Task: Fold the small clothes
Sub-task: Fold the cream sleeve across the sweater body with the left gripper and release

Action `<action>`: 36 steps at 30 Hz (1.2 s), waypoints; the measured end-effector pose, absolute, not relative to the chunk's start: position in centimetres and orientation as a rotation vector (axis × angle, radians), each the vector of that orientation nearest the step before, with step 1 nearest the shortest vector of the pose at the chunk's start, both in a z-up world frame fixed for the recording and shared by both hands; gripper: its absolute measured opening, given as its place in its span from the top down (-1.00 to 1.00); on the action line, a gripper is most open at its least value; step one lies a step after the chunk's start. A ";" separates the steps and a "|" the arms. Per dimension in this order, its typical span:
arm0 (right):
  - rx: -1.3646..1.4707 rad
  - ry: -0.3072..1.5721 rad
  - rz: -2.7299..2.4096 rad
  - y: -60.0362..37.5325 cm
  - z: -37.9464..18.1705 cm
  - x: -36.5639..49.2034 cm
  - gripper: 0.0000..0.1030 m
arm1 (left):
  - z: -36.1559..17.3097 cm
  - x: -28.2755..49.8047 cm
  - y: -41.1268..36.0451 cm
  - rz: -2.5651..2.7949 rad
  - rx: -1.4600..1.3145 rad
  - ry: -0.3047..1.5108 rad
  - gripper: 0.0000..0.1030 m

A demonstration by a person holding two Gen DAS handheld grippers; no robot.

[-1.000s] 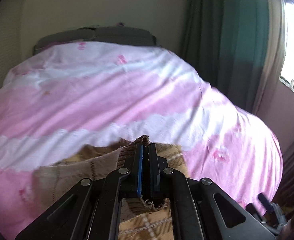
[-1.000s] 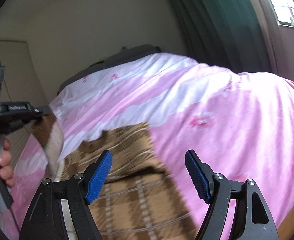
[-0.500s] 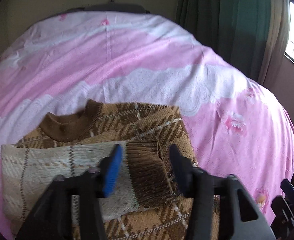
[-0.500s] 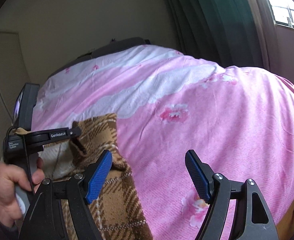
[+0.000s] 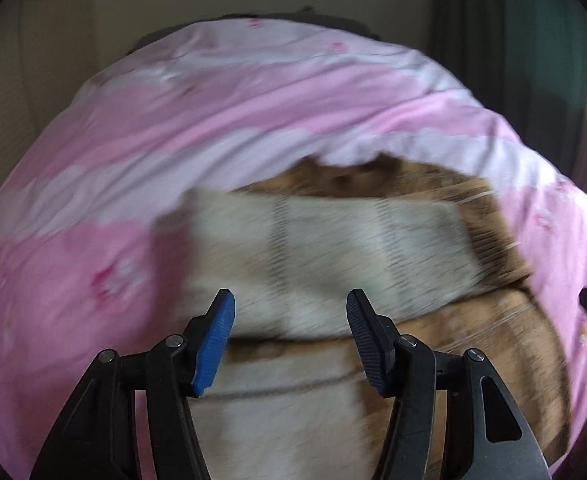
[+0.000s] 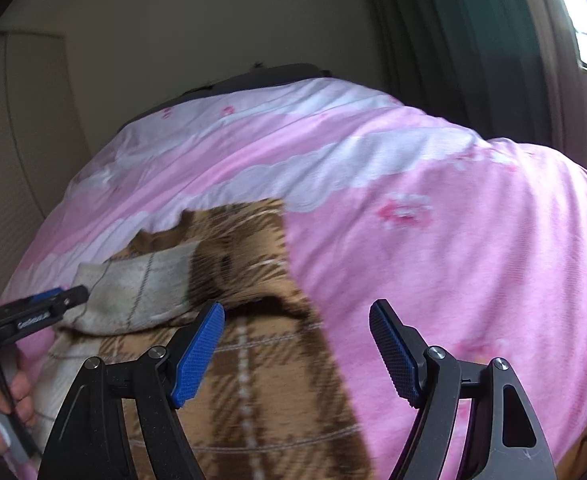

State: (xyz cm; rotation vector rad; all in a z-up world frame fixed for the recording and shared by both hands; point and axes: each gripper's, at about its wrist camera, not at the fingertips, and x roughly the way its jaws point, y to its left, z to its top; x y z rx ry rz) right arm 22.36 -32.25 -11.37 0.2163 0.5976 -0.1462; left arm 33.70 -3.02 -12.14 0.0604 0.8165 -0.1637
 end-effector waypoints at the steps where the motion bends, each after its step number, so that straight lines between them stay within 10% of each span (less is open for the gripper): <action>1: 0.197 0.601 -0.136 -31.6 -11.3 22.8 -0.46 | -12.5 33.6 -2.1 -0.147 0.054 0.824 -0.11; 21: -0.083 0.847 -0.286 -27.7 -15.7 34.5 -0.46 | -17.6 34.8 4.7 -0.048 -0.062 0.906 -0.29; 36: -0.036 0.730 -0.195 -27.4 -10.5 23.2 -0.46 | -14.8 23.3 4.3 -0.004 -0.111 0.870 -0.24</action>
